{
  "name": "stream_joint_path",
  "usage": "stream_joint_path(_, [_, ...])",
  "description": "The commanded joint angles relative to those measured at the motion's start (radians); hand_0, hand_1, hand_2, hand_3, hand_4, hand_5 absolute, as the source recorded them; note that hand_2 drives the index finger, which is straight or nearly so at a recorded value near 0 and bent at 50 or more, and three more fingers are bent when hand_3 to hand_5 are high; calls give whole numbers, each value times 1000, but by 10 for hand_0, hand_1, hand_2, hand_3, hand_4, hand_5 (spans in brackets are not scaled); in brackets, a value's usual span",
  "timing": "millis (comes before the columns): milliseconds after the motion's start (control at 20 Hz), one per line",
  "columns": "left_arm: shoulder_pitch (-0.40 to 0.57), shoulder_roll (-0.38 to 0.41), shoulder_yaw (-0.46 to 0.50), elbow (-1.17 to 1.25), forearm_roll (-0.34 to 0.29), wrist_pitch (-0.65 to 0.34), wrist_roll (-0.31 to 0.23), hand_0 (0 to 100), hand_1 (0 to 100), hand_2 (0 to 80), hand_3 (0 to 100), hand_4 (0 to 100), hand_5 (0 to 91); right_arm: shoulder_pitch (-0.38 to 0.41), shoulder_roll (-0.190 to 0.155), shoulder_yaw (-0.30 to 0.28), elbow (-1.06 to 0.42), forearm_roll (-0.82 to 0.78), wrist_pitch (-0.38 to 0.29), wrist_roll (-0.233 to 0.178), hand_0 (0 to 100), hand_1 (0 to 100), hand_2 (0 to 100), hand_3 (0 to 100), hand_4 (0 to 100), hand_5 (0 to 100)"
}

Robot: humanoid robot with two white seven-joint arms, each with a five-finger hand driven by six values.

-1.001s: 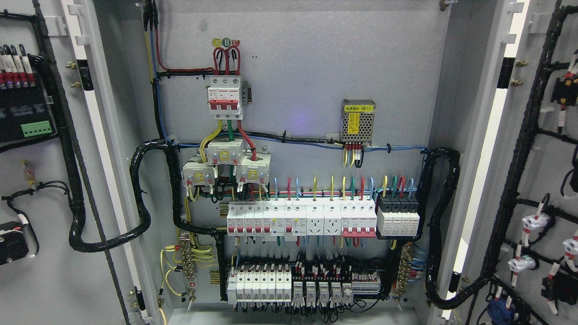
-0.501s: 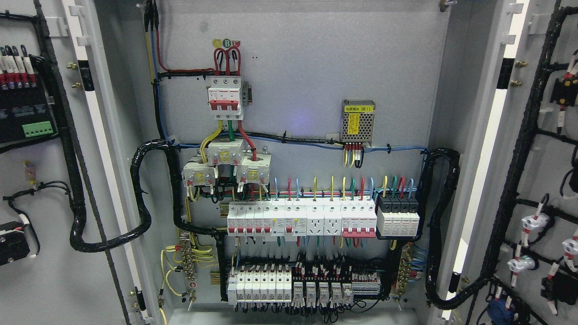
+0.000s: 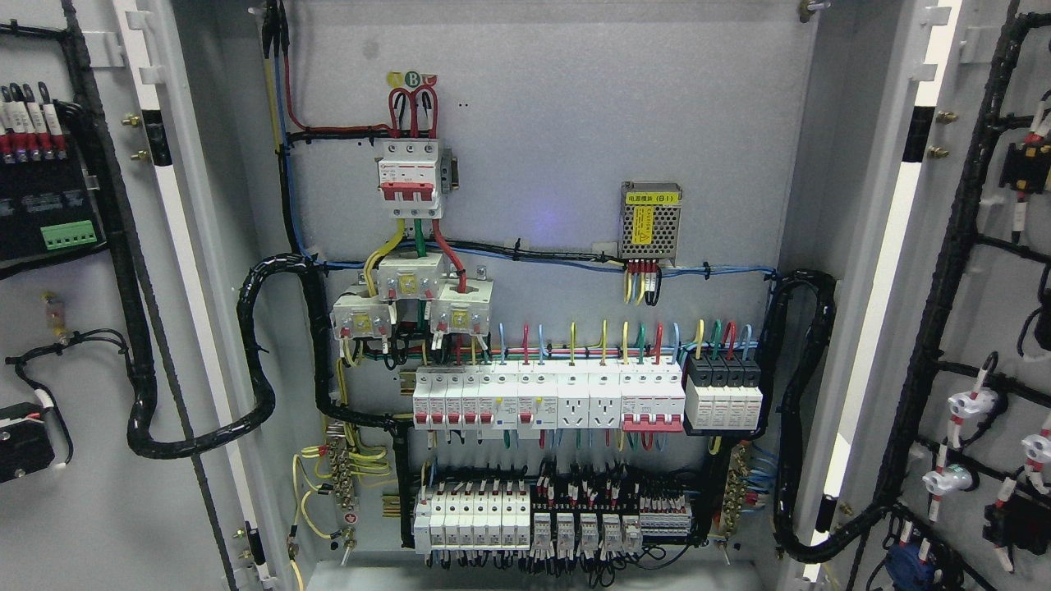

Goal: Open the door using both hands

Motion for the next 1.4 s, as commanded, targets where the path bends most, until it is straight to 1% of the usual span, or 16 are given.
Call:
stream_joint_path(0, [-183,-85,-8,690,-60,-66,-6,120,389,0,0,0,0,-164,205,-13,563,16,116,-48,120,389,0,0,0,0])
stream_joint_path(100, [-230,-105,-11,812,-58,-107,-4,120,389,0,0,0,0,-195,205,-13,565,50,224,-97,120,389,0,0,0,0])
stream_joint_path(200, [-268,-146,-13,901,-58,-140,0,120,389,0,0,0,0,-229,208,-16,563,93,329,-123,120,389,0,0,0,0])
stream_joint_path(250, [-283,-162,-10,935,-57,-144,3,120,389,0,0,0,0,-241,213,-20,565,108,381,-135,120,389,0,0,0,0])
stream_joint_path(350, [-306,-182,-5,990,-49,-146,3,120,389,0,0,0,0,-273,234,-23,565,133,465,-166,120,389,0,0,0,0])
stream_joint_path(451, [-313,-185,-3,1021,-42,-153,3,120,389,0,0,0,0,-304,246,-30,565,145,531,-200,120,389,0,0,0,0])
stream_joint_path(551, [-314,-185,-3,1024,-2,-190,3,120,389,0,0,0,0,-332,259,-30,566,147,584,-236,120,389,0,0,0,0])
stream_joint_path(601, [-317,-186,-3,1025,20,-205,3,120,389,0,0,0,0,-345,262,-30,566,147,614,-247,120,389,0,0,0,0])
stream_joint_path(701, [-331,-189,-3,1048,31,-212,3,120,389,0,0,0,0,-370,271,-28,566,148,670,-252,120,389,0,0,0,0])
stream_joint_path(851, [-362,-189,-3,1102,32,-245,3,120,389,0,0,0,0,-398,271,-30,568,189,734,-255,120,389,0,0,0,0])
stream_joint_path(901, [-381,-191,-3,1128,32,-271,3,120,389,0,0,0,0,-405,271,-30,568,196,752,-269,120,389,0,0,0,0])
stream_joint_path(1001, [-408,-191,-5,1171,32,-304,3,120,389,0,0,0,0,-413,271,-30,566,196,763,-311,120,389,0,0,0,0])
stream_joint_path(1151, [-422,-191,-5,1177,32,-305,3,120,389,0,0,0,0,-413,274,-30,563,196,763,-382,120,389,0,0,0,0])
stream_joint_path(1352, [-425,-191,-3,1176,34,-305,3,120,389,0,0,0,0,-413,279,-30,566,197,771,-442,120,389,0,0,0,0])
